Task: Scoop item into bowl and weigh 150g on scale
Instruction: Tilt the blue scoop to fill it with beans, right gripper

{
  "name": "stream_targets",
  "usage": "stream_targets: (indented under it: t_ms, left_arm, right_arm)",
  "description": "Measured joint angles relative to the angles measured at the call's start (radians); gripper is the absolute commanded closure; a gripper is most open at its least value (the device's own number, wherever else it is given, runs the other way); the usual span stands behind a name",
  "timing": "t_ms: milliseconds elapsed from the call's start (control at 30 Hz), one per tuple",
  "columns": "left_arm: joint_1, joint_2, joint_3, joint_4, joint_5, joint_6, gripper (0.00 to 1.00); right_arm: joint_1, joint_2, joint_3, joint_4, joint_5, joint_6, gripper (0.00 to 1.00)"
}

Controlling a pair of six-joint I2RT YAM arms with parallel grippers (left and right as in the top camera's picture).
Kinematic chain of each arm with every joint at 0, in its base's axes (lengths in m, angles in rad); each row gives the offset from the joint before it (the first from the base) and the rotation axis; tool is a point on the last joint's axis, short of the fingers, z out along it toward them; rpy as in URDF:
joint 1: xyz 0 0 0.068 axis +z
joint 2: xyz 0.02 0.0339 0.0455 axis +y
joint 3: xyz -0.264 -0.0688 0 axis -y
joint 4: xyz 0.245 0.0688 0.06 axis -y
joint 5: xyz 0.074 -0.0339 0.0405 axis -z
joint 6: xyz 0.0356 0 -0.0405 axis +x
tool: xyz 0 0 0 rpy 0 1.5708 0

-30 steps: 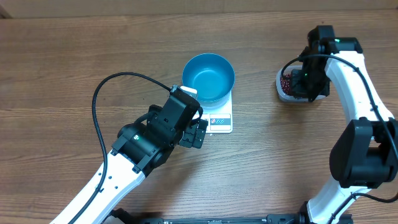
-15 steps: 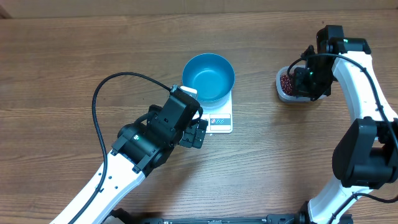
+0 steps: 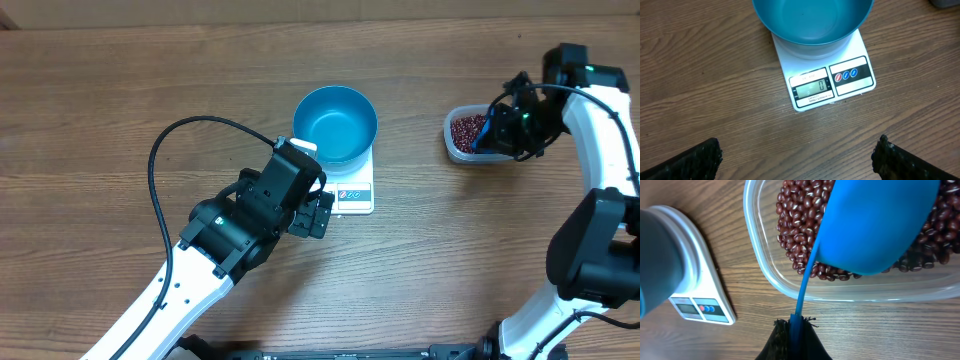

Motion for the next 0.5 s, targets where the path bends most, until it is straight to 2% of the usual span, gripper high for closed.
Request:
stream_targets:
  t_ms: [500]
  left_arm:
    - [0.0, 0.0, 0.0, 0.0, 0.0, 0.0, 0.0]
  right_arm:
    - [-0.019, 0.0, 0.0, -0.029, -0.05, -0.082, 0.96]
